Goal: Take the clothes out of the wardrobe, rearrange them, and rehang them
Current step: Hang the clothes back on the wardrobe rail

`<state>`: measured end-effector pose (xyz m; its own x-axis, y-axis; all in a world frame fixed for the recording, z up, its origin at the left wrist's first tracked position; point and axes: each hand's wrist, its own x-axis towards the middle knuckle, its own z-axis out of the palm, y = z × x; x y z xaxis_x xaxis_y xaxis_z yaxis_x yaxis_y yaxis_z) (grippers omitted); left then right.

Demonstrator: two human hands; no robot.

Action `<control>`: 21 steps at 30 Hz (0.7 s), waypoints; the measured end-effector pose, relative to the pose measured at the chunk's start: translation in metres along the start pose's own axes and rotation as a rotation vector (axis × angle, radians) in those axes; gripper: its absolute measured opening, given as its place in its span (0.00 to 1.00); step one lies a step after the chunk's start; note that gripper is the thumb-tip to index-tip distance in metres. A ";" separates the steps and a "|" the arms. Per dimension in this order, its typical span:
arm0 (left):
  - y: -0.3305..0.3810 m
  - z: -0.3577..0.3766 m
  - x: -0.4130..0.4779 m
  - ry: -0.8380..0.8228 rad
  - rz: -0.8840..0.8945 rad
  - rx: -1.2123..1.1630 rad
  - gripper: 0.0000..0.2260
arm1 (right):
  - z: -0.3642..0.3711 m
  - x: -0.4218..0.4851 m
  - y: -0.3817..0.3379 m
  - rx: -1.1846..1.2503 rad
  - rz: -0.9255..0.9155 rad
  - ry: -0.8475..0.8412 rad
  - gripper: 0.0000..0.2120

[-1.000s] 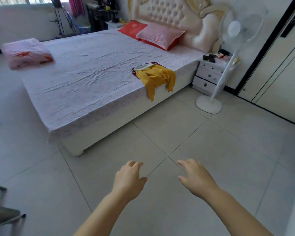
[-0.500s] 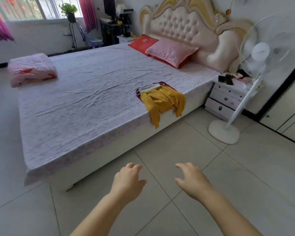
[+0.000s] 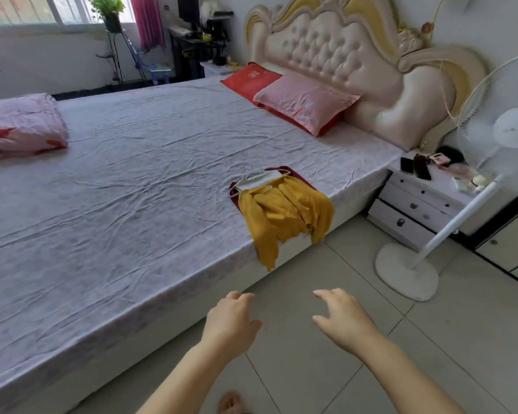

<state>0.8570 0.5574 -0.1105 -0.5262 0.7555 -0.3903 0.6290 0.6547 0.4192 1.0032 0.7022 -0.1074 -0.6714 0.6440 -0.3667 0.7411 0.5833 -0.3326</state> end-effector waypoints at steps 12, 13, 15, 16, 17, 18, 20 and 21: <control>0.025 -0.085 0.219 -0.078 0.010 0.032 0.19 | -0.084 0.217 0.001 -0.004 0.005 -0.082 0.24; 0.028 -0.086 0.238 -0.088 -0.016 0.035 0.18 | -0.089 0.238 0.005 -0.011 -0.007 -0.094 0.24; 0.036 -0.089 0.276 -0.088 -0.082 0.028 0.18 | -0.100 0.282 0.013 -0.029 -0.042 -0.115 0.24; 0.040 -0.091 0.293 -0.081 -0.115 0.015 0.18 | -0.107 0.304 0.017 -0.035 -0.060 -0.131 0.24; 0.045 -0.095 0.309 -0.070 -0.140 0.000 0.18 | -0.116 0.325 0.021 -0.042 -0.082 -0.146 0.24; 0.050 -0.099 0.325 -0.063 -0.160 -0.010 0.19 | -0.125 0.344 0.024 -0.052 -0.103 -0.162 0.24; 0.062 -0.108 0.352 -0.053 -0.199 -0.035 0.21 | -0.143 0.378 0.030 -0.076 -0.132 -0.193 0.24; 0.066 -0.112 0.365 -0.042 -0.218 -0.049 0.21 | -0.151 0.395 0.032 -0.089 -0.149 -0.203 0.24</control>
<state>0.6426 0.8792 -0.1328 -0.6216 0.5950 -0.5095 0.4738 0.8036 0.3603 0.7615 1.0501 -0.1312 -0.7528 0.4408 -0.4888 0.6252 0.7111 -0.3217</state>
